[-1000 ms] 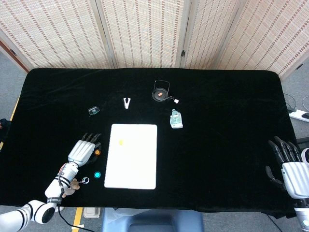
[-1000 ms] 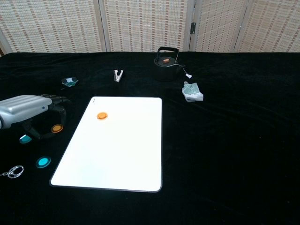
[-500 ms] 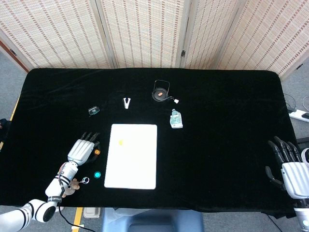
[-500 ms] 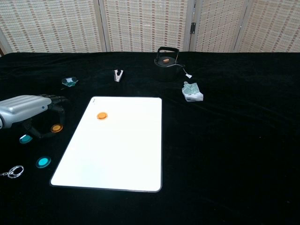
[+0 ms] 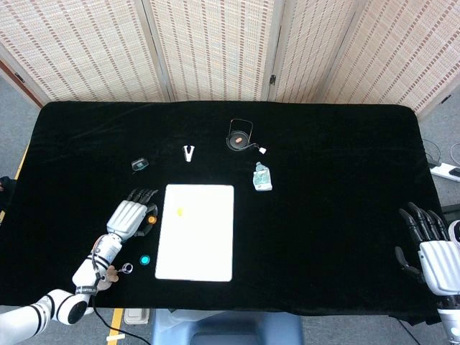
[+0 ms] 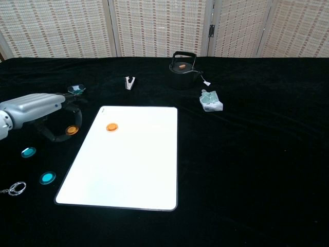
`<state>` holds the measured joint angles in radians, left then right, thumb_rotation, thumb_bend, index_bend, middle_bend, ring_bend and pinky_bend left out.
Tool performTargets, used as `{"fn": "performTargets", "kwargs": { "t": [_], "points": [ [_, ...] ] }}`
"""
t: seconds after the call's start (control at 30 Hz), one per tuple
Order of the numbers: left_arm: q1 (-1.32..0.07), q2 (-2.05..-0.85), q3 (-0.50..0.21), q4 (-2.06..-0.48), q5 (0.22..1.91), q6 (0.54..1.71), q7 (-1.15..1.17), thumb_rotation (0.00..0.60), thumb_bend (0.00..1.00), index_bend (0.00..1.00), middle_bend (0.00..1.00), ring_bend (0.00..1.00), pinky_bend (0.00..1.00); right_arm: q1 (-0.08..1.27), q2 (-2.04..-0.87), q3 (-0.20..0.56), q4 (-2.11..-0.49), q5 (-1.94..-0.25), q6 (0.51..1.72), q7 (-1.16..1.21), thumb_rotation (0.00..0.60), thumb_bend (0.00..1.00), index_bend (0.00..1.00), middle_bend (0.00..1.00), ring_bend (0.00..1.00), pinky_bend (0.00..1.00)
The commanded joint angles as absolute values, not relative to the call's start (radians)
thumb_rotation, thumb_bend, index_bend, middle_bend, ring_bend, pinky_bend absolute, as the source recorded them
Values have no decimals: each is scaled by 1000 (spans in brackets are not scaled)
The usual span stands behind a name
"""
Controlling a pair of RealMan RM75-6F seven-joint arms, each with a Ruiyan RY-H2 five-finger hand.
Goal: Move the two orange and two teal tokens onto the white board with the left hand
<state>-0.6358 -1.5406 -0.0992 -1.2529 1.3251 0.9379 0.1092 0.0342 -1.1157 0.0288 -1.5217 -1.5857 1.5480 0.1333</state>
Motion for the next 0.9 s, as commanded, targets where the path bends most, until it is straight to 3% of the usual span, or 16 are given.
{"fn": "performTargets", "kwargs": {
  "t": [0.03, 0.53, 0.9],
  "points": [
    [-675, -1539, -132, -1284, 1312, 909, 127, 600, 432, 534, 90, 0, 0, 33, -1116, 28, -1519, -1585, 1548, 136, 600, 511, 0, 1, 30, 0],
    [-815, -1630, -206, -1295, 1186, 797, 248, 600, 433, 525, 90, 0, 0, 25, -1121, 28, -1498, -1572, 1550, 157, 600, 510, 0, 1, 29, 0],
    [-869, -1679, -211, -1260, 1077, 765, 344, 600, 433, 512, 90, 0, 0, 29, -1123, 29, -1484, -1571, 1541, 171, 600, 511, 0, 1, 28, 0]
  ]
}}
